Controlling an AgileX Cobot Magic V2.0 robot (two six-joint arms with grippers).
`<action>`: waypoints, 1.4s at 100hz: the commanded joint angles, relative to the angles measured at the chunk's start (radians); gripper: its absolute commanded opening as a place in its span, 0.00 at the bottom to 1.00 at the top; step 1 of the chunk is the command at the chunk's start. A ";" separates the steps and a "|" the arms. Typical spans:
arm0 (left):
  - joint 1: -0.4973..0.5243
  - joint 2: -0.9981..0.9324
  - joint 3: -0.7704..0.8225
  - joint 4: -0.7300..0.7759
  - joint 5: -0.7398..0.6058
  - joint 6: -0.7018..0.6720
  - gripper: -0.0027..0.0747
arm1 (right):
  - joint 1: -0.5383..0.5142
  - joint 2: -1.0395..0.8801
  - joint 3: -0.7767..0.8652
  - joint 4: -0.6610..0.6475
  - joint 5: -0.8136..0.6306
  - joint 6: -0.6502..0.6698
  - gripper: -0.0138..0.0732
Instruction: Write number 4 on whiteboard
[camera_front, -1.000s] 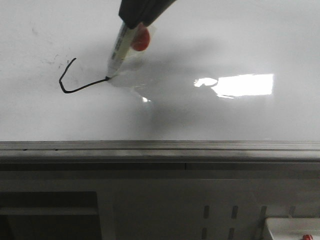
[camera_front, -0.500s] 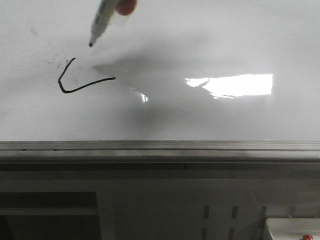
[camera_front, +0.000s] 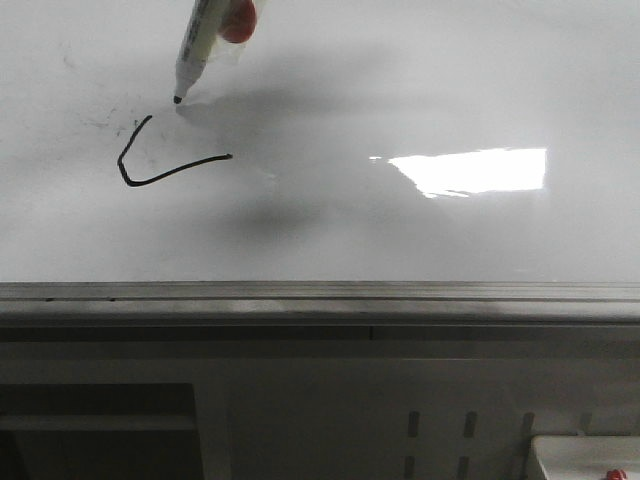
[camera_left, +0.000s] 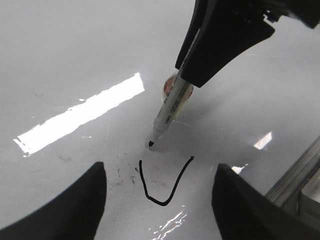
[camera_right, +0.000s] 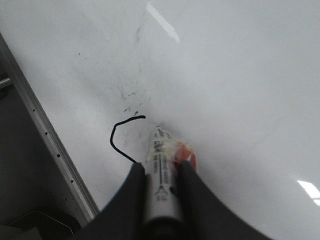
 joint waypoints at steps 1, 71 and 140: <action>0.001 -0.003 -0.032 -0.005 -0.082 0.001 0.57 | -0.002 -0.028 -0.035 -0.013 -0.070 -0.008 0.08; 0.001 -0.003 -0.032 0.034 -0.082 0.001 0.57 | 0.049 -0.043 0.147 0.122 -0.061 -0.008 0.08; -0.040 0.272 -0.055 0.121 -0.202 0.001 0.57 | 0.185 -0.087 0.054 0.119 -0.008 -0.008 0.08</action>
